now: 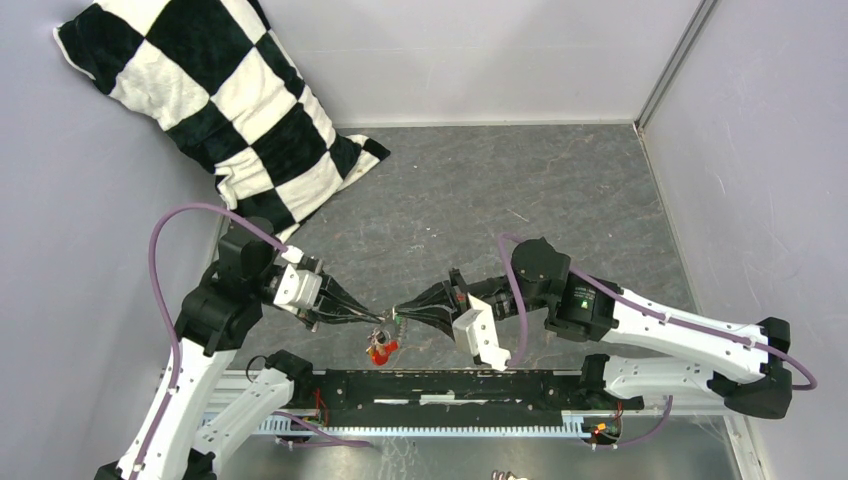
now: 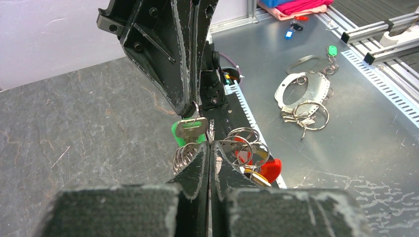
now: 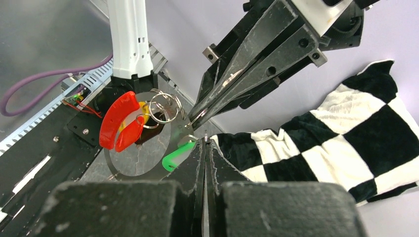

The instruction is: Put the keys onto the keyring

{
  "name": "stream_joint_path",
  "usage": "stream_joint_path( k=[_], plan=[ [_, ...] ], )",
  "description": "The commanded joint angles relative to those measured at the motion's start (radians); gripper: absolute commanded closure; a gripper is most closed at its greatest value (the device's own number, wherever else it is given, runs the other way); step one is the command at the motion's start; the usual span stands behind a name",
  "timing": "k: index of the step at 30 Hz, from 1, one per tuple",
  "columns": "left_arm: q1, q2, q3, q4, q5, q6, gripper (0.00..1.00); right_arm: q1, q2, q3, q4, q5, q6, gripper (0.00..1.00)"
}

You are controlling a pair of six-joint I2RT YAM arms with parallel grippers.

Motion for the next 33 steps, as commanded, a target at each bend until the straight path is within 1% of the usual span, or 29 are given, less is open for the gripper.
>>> stream_joint_path(
  k=[1,33],
  plan=[
    [-0.003,-0.008,0.000,0.021,0.007,-0.039,0.98,-0.004,0.010,0.055,0.051,-0.033,0.028,1.00],
    [-0.003,-0.013,0.012,0.020,-0.015,-0.033,0.98,-0.005,0.009,0.038,0.019,-0.073,0.034,1.00]
  ],
)
